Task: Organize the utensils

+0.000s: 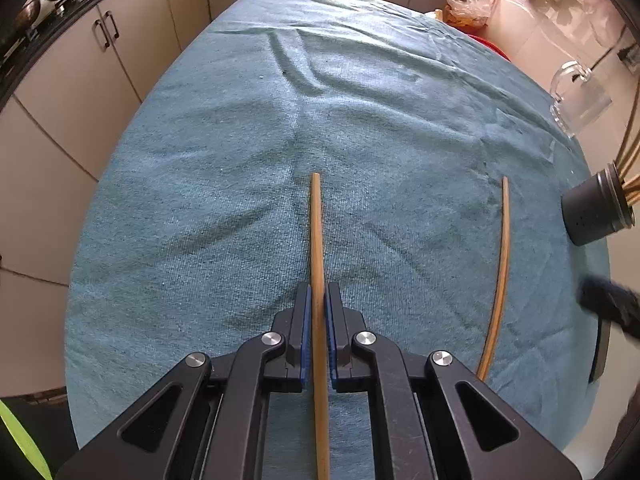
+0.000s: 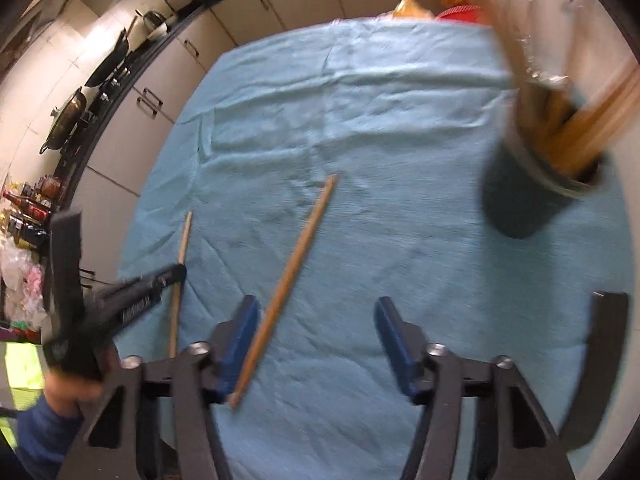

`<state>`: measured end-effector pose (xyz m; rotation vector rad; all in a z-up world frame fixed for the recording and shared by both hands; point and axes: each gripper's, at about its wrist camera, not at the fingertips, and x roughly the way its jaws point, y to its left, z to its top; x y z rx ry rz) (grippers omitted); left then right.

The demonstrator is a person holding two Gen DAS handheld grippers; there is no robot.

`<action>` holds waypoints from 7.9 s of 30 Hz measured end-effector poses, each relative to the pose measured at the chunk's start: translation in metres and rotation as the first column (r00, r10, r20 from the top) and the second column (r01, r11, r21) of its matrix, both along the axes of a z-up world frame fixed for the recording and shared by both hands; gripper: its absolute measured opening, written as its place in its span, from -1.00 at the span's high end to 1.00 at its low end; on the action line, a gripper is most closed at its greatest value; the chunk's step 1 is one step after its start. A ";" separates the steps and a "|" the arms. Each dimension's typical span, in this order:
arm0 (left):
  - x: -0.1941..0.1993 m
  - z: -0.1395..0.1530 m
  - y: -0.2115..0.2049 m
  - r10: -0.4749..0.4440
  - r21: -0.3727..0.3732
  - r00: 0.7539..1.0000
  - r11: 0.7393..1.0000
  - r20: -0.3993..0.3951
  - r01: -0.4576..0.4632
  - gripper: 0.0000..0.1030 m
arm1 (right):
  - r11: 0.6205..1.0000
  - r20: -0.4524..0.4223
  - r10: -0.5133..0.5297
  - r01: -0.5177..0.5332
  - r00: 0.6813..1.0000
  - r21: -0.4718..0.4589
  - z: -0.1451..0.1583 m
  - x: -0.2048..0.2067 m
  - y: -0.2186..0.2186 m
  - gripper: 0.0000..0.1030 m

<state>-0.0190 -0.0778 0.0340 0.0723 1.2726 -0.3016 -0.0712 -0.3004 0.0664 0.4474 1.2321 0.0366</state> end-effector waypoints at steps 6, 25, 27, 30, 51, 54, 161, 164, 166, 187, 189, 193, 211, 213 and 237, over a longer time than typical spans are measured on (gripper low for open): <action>0.000 -0.002 -0.005 -0.045 0.025 0.999 0.999 0.013 0.045 0.85 | 0.997 -0.108 -0.062 0.066 0.992 0.029 -0.034 0.058 0.006 0.35; 0.014 0.006 0.001 -0.041 -0.054 0.999 0.998 0.029 0.043 0.88 | 0.998 -0.130 -0.058 0.052 0.990 -0.044 -0.053 0.086 0.033 0.87; 0.013 0.018 0.006 -0.025 -0.084 0.997 0.996 0.069 0.031 0.88 | 0.998 -0.063 -0.043 0.039 0.997 -0.054 -0.035 0.079 0.038 0.87; 0.008 0.044 0.014 0.014 -0.119 0.990 0.993 0.142 0.003 0.88 | 0.998 0.042 -0.034 0.036 0.999 -0.043 -0.008 0.064 0.041 0.87; -0.043 0.124 0.006 0.075 -0.145 0.938 0.989 0.337 -0.027 0.88 | 0.998 0.421 -0.034 0.055 0.906 -0.038 0.094 -0.033 0.025 0.87; -0.046 0.126 0.005 0.075 -0.140 0.938 0.990 0.338 -0.029 0.88 | 0.997 0.429 -0.044 0.064 0.902 -0.031 0.098 -0.042 0.018 0.87; -0.036 0.217 -0.282 -0.247 -0.163 0.831 0.915 0.498 0.370 0.87 | 0.892 0.603 -0.341 0.451 0.721 -0.034 0.160 -0.105 -0.188 0.87; -0.033 0.210 -0.282 -0.252 -0.156 0.836 0.917 0.487 0.367 0.87 | 0.897 0.583 -0.340 0.440 0.738 -0.035 0.151 -0.100 -0.187 0.87; -0.030 0.206 -0.283 -0.255 -0.149 0.837 0.918 0.483 0.366 0.87 | 0.899 0.574 -0.336 0.435 0.747 -0.039 0.147 -0.097 -0.187 0.87; -0.023 0.213 -0.270 -0.209 -0.177 0.848 0.927 0.487 0.331 0.42 | 0.888 0.539 -0.380 0.459 0.752 -0.015 0.144 -0.104 -0.190 0.84; -0.025 0.221 -0.264 -0.189 -0.187 0.845 0.929 0.500 0.319 0.35 | 0.883 0.543 -0.387 0.470 0.745 -0.016 0.148 -0.109 -0.190 0.77; -0.033 0.237 -0.252 -0.152 -0.197 0.824 0.932 0.546 0.303 0.06 | 0.862 0.558 -0.406 0.506 0.724 -0.029 0.157 -0.122 -0.189 0.07; -0.066 0.251 -0.181 -0.046 -0.118 0.766 0.980 0.642 0.158 -0.92 | 0.795 0.542 -0.454 0.597 0.707 -0.112 0.170 -0.172 -0.154 -0.80; -0.067 0.248 -0.174 -0.044 -0.114 0.777 0.982 0.629 0.149 -0.93 | 0.794 0.531 -0.453 0.595 0.716 -0.125 0.167 -0.176 -0.147 -0.80; -0.103 0.204 -0.131 -0.119 -0.069 0.835 0.980 0.537 0.184 -0.93 | 0.820 0.453 -0.372 0.516 0.810 -0.248 0.161 -0.199 -0.078 -0.81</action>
